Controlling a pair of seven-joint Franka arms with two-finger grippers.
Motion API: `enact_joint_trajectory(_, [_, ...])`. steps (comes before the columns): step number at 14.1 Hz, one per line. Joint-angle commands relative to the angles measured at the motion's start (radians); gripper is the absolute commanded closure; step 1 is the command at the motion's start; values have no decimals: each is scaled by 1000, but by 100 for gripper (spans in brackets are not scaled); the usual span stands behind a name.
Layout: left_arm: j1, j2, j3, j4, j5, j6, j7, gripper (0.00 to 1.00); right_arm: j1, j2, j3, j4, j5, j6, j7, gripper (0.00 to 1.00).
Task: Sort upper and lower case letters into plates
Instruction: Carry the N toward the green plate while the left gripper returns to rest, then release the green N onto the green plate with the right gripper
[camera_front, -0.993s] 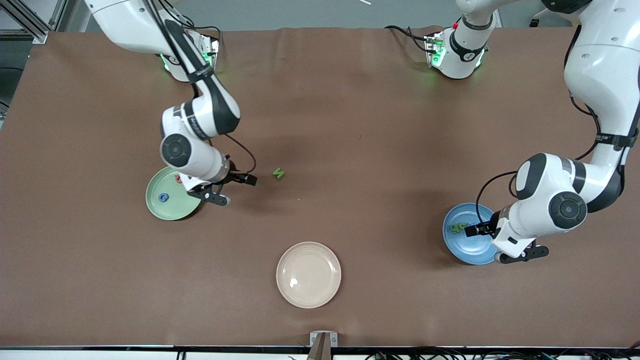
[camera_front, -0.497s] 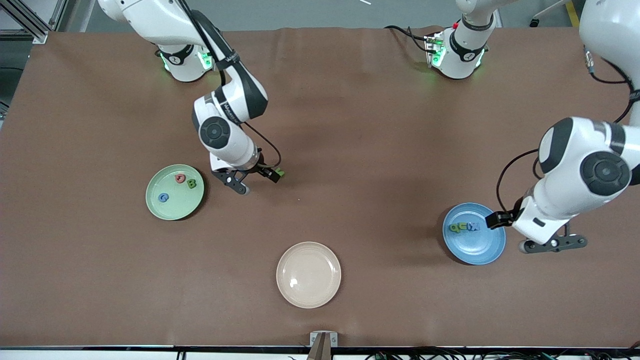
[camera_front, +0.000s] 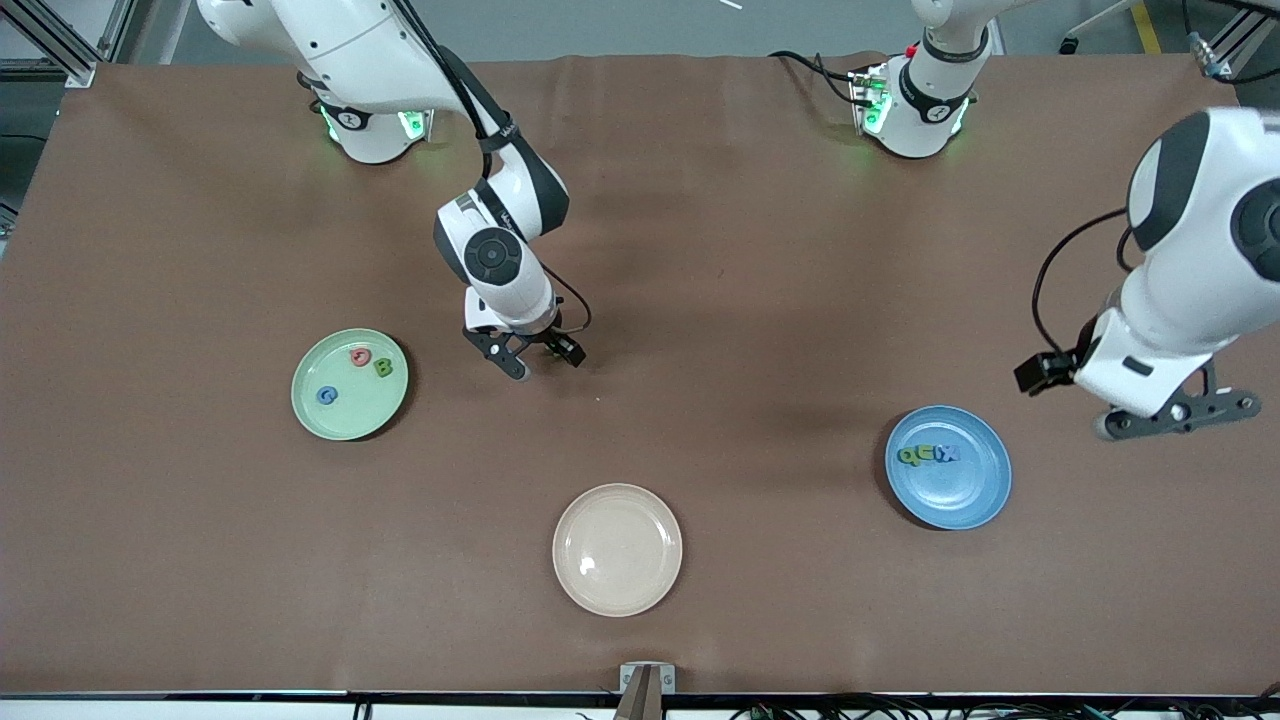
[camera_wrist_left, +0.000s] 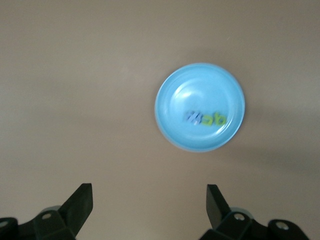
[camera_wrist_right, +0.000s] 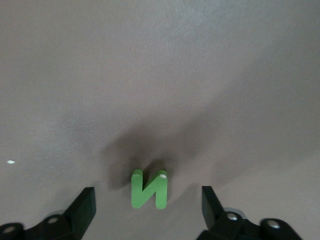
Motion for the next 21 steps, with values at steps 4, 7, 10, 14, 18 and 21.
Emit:
enact_joint_trajectory(4, [-113, -144, 122, 27, -85, -164, 84, 0, 25, 7, -11, -34, -17, 61, 32, 46])
enact_joint_trajectory(7, [-194, -187, 283, 30, -262, -167, 185, 0, 22, 5, -11, -34, -17, 56, 31, 88])
enact_joint_trajectory(10, [-254, -188, 429, 29, -318, -162, 291, 0, 7, -10, -19, -31, -19, 29, 6, 100])
enact_joint_trajectory(14, [-254, -242, 446, 20, -343, -167, 298, 0, -15, -91, -138, -5, -19, -141, -248, 100])
enact_joint_trajectory(18, [-323, -264, 466, 10, -329, -199, 289, 0, -155, -164, -189, 6, -17, -252, -596, 100])
enact_joint_trajectory(21, [-306, -262, 463, 12, -324, -204, 305, 0, -315, -171, -189, -7, -17, -258, -871, 99])
